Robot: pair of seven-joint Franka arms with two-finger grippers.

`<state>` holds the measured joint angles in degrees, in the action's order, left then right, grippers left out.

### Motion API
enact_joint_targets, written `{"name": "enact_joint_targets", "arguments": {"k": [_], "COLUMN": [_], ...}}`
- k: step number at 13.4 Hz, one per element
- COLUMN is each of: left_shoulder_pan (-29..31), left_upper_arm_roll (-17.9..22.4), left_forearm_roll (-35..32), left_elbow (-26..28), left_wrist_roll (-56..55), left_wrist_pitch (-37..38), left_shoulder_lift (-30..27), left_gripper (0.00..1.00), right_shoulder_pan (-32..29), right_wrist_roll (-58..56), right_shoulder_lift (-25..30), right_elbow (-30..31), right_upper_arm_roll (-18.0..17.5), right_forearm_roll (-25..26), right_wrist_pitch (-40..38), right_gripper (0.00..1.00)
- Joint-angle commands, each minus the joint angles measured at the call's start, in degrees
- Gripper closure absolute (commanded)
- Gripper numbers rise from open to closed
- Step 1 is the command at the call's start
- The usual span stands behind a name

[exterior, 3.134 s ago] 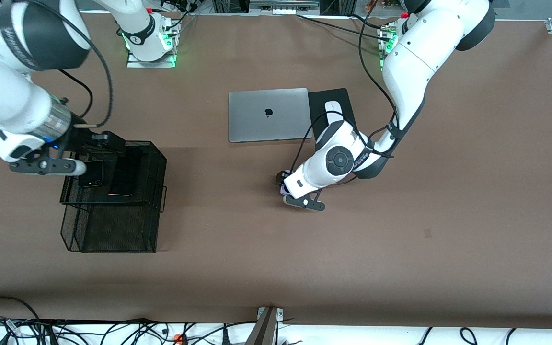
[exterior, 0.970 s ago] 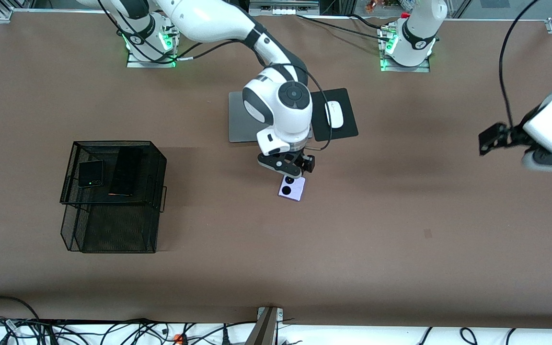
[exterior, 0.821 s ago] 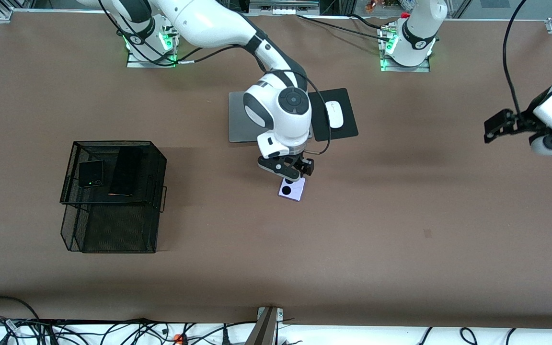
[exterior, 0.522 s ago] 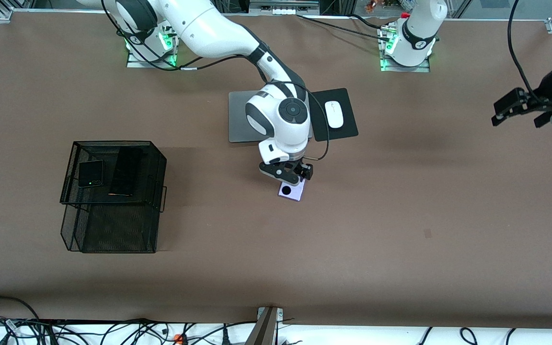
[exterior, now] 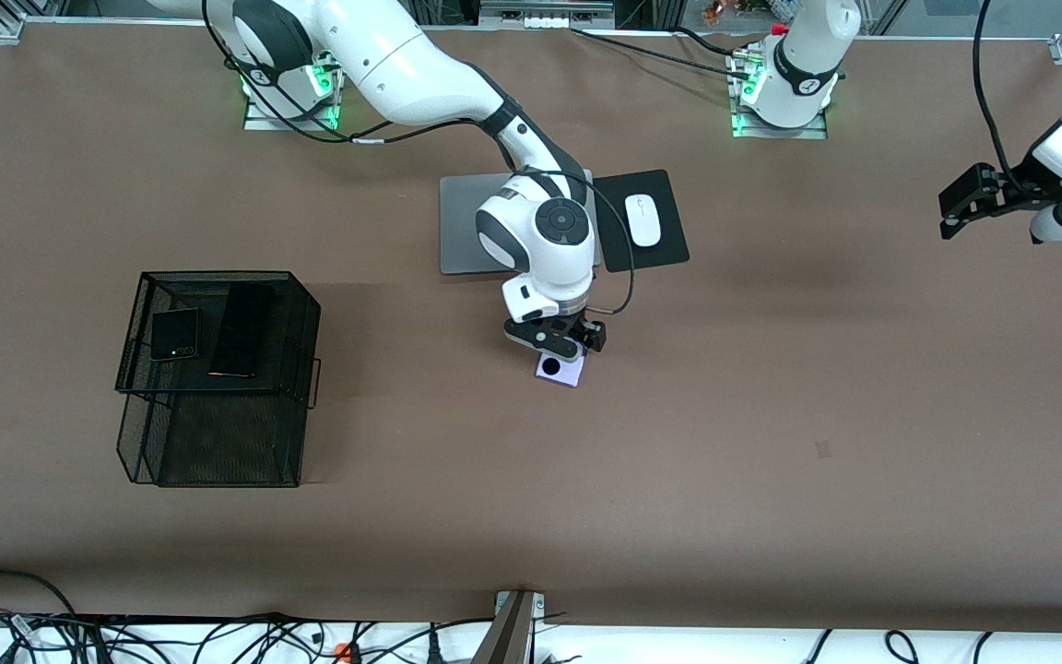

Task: Place phones with both arms
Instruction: 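Grasp the white phone with the right gripper while the left gripper retracts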

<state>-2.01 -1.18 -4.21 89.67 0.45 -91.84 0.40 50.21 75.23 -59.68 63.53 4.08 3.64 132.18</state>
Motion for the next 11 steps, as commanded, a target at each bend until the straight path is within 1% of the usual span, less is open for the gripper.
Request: {"name": "enact_joint_targets", "arguments": {"k": [1, 6, 7, 8, 9, 10, 11], "left_shoulder_pan": [0.07, -0.19, -0.11, 0.24, 0.33, 0.34, 0.68], "left_upper_arm_roll": [0.13, -0.05, -0.14, -0.14, 0.04, -0.05, 0.12], "left_forearm_roll": [-0.89, -0.8, -0.45, 1.29, 3.14, 3.24, 3.16], "left_elbow": [-4.68, -4.41, -4.06, -3.19, -0.4, 1.46, 1.74], "left_wrist_roll": [0.52, 0.52, 0.69, 1.39, 1.31, 1.05, 1.13], "left_wrist_pitch": [2.37, 2.37, 1.93, 0.19, -2.26, -4.12, -4.31], "left_shoulder_lift": [3.47, 3.47, 3.47, 3.38, 2.51, 1.46, 1.36], "left_gripper": [0.0, 0.0, 0.0, 0.0, 0.0, 0.0, 0.0], "right_shoulder_pan": [0.15, 0.24, 0.15, 0.15, 0.15, 0.24, 0.15], "right_wrist_roll": [1.41, 1.32, 1.06, 0.97, 0.97, 1.05, 1.06], "right_shoulder_lift": [-2.1, -2.98, -2.9, -2.98, -3.07, -3.25, -3.34], "right_elbow": [-2.09, -2.09, -2.09, -2.09, -2.09, -2.09, -2.09], "right_upper_arm_roll": [0.23, 0.23, 0.23, 0.23, 0.23, 0.23, 0.23], "right_forearm_roll": [1.46, 3.04, 3.04, 3.12, 3.21, 3.47, 4.09], "right_wrist_pitch": [1.23, 1.41, 1.41, 1.5, 1.5, 1.5, 1.85], "right_gripper": [0.0, 0.0, 0.04, 0.09, 0.08, 0.07, 0.07]}}
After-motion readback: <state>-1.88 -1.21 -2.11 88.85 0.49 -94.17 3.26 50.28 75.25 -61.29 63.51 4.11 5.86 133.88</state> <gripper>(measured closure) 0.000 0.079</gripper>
